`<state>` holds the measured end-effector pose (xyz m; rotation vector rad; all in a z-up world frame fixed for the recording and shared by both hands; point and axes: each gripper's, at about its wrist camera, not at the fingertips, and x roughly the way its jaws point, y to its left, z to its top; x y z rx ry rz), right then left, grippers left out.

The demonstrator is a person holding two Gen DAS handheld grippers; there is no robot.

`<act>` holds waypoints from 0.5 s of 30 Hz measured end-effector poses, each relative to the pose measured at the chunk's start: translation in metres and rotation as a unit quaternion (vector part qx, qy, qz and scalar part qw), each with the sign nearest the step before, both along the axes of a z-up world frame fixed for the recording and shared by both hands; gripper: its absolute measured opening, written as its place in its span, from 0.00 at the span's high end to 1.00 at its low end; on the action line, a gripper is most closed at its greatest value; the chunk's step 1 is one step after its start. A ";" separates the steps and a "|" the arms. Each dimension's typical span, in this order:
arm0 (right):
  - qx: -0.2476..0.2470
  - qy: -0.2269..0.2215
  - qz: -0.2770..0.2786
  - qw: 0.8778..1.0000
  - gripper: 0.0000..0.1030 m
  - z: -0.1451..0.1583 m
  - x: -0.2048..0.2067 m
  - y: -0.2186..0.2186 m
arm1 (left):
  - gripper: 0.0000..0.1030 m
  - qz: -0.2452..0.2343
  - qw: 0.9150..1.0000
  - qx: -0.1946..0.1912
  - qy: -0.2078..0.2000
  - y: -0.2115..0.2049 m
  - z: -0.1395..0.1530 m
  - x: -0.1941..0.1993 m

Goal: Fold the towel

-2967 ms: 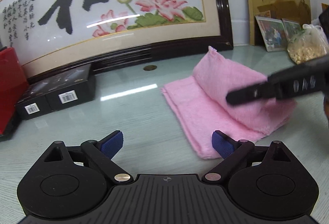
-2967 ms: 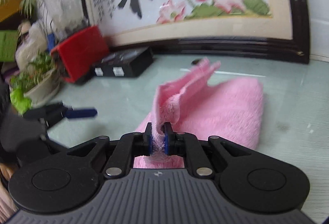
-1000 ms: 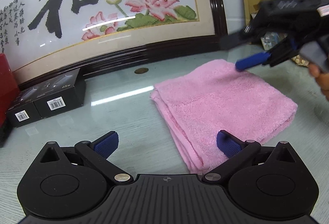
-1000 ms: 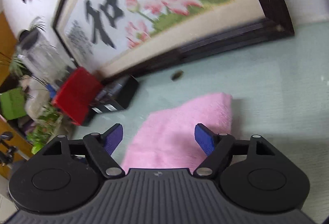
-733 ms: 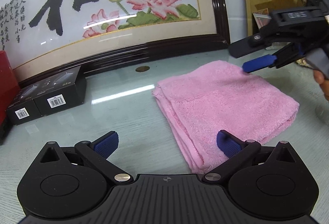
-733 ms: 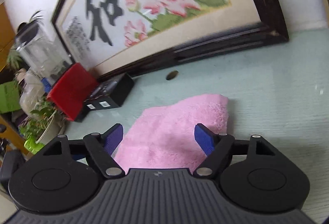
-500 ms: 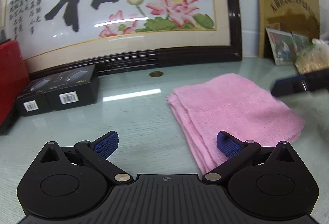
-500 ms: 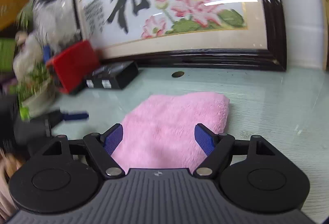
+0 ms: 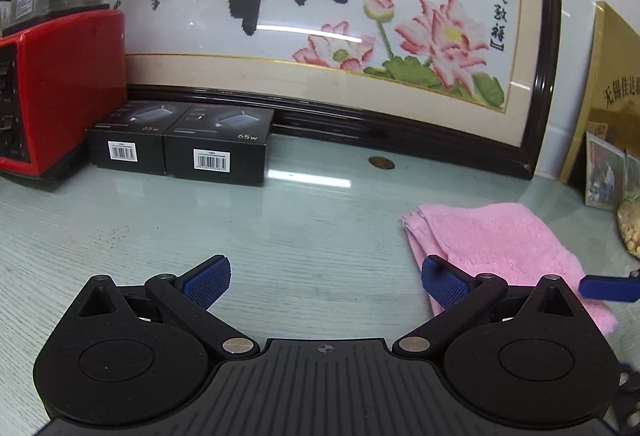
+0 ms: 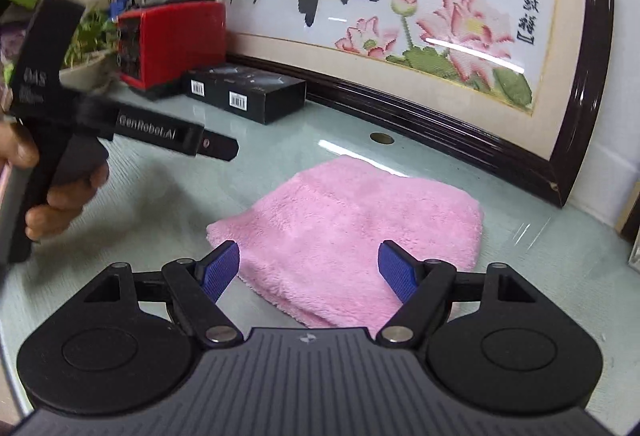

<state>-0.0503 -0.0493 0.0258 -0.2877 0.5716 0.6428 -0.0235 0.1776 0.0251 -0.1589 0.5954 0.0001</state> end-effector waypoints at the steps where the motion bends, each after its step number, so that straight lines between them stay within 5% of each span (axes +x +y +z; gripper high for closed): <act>1: -0.001 0.009 -0.005 1.000 0.25 -0.003 0.002 0.002 | 0.00 0.000 1.000 0.001 0.000 0.000 0.000 0.000; 15: -0.021 0.032 -0.031 0.999 0.23 -0.021 0.058 -0.013 | 0.00 -0.011 1.000 -0.007 0.000 -0.001 0.000 -0.004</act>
